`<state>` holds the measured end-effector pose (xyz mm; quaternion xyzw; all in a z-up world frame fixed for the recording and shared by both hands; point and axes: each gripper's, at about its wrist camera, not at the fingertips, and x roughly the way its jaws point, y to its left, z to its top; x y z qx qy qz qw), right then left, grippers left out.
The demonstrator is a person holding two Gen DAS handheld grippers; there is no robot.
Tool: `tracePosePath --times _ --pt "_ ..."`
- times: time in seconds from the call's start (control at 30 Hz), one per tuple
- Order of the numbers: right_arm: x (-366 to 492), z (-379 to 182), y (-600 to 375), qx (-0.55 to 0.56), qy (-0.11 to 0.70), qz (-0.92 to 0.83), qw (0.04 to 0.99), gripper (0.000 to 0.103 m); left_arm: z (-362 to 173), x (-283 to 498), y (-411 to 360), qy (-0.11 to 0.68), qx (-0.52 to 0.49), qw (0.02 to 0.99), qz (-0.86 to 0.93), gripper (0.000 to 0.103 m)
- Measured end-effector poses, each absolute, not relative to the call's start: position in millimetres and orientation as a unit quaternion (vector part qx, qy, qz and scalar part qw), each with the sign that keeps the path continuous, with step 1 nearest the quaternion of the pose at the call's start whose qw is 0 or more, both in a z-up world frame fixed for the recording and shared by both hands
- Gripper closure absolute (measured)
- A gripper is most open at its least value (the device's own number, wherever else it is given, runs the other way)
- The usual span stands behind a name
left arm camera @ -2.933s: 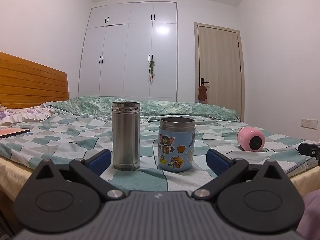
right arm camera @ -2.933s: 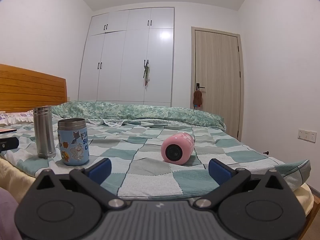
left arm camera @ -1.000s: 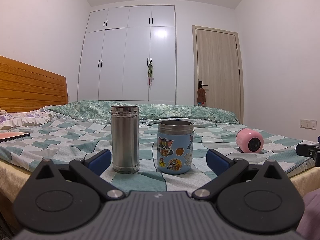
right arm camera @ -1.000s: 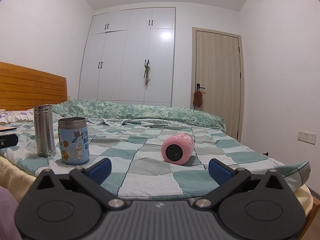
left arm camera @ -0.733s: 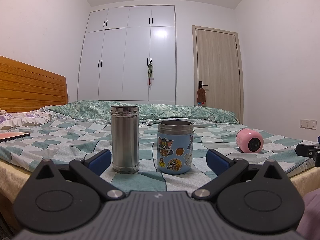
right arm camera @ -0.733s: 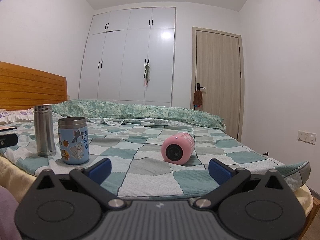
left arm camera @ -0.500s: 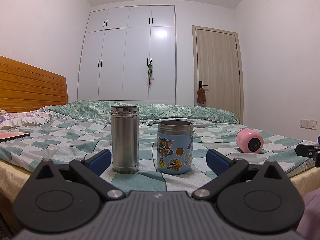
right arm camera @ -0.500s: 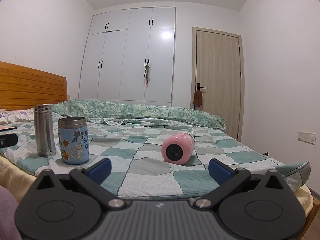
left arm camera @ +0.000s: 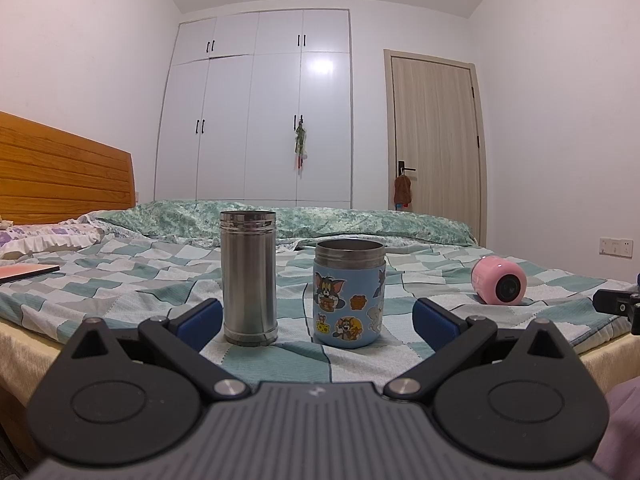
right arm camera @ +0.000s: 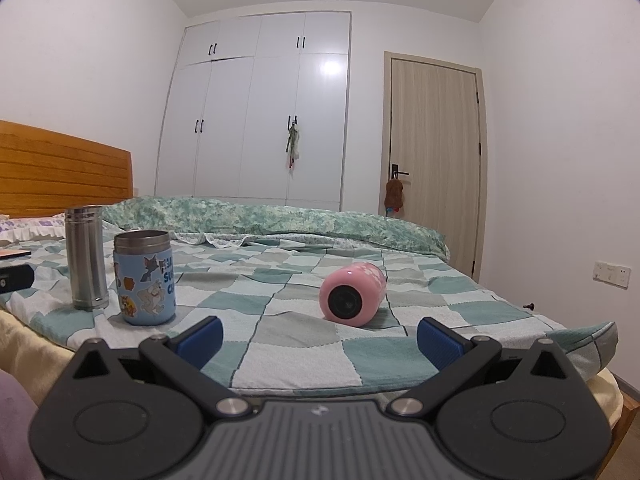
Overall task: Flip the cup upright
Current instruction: 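Move the left tool to the lying pink cup and close around it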
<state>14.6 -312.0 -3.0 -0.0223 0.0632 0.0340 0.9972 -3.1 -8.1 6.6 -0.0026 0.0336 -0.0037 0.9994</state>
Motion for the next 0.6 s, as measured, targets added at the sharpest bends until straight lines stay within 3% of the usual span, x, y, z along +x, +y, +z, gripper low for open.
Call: tracePosePath --times 0.3,0.6 --pt "23.0 8.7 -329.0 0.001 0.091 0.035 0.995 0.0 13.9 10.8 -30.7 0.054 0.034 0.997 -0.038 0.0" --pt "70.9 24.3 -368.2 0.008 0.119 0.025 0.993 0.0 44.7 78.3 -88.4 0.103 0.083 0.988 -0.081 0.0"
